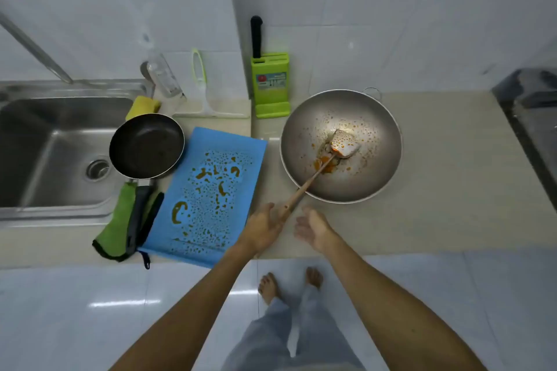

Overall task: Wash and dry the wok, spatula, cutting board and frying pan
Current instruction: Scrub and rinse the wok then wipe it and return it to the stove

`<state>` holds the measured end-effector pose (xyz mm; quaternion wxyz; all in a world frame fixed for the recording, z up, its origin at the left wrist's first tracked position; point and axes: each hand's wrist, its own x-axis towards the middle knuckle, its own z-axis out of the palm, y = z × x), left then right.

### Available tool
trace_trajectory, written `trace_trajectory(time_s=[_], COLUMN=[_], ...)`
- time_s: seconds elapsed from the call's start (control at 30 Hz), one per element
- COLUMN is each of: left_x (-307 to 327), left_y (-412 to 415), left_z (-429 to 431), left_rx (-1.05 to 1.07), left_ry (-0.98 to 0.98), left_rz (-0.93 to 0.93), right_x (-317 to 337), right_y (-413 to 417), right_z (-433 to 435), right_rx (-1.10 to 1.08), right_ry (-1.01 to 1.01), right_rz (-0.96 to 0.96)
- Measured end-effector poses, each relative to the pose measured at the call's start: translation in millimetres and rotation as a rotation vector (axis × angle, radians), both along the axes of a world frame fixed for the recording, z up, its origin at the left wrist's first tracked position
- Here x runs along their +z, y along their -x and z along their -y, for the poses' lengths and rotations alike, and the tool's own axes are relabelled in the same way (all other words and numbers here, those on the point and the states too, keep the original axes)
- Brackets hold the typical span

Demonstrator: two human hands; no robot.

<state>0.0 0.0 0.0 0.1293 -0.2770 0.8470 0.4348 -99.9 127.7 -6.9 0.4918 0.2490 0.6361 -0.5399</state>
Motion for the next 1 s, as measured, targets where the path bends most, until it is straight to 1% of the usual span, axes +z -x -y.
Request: trace_trajectory(time_s=[0.1,0.13,0.2,0.27,0.4,0.53,0.6,0.67,0.8,0.87,0.93,1.0], left_x=[-7.8,-8.0,-13.9,-16.4,-19.1,-13.5,-9.8,-5.9,1.1,6.0,11.3,15.4], left_y=[11.8,15.0,20.5,23.7,27.3,39.6,47.2,55.2,74.0,83.2,91.3,98.0], left_z=[2.2,2.3,1.1,-1.4,-12.3,-34.3,-48.7,-64.4,-94.4,-107.4,-116.2,-121.1], left_rx=[0.075,0.091,0.095,0.082,0.108,0.048,0.025,0.033,0.074,0.119,0.151,0.147], left_ry=[0.023,0.026,0.018,0.012,-0.041,-0.148,-0.163,-0.211,-0.324,-0.364,-0.374,-0.364], left_rz=[0.063,0.090,0.129,0.151,0.172,0.162,0.152,0.141,0.139,0.112,0.093,0.083], right_x=[-15.0,-22.2,-29.6,-32.0,-31.5,-28.6,-25.3,-24.3,-21.8,-19.4,-18.8,-17.5], right_y=[1.1,-0.2,-0.4,3.2,10.6,25.2,29.5,35.8,55.6,65.0,69.8,73.3], right_z=[10.2,11.6,14.7,16.0,2.4,-25.4,-41.2,-58.7,-91.1,-100.1,-106.5,-110.9], right_rx=[-0.160,-0.200,-0.270,-0.302,-0.247,-0.180,-0.172,-0.130,0.019,0.105,0.156,0.165], right_ry=[0.048,0.097,0.186,0.228,0.216,0.196,0.184,0.112,0.015,-0.030,-0.062,-0.080], right_rz=[0.123,0.145,0.185,0.210,0.191,0.246,0.225,0.143,0.057,-0.029,-0.114,-0.123])
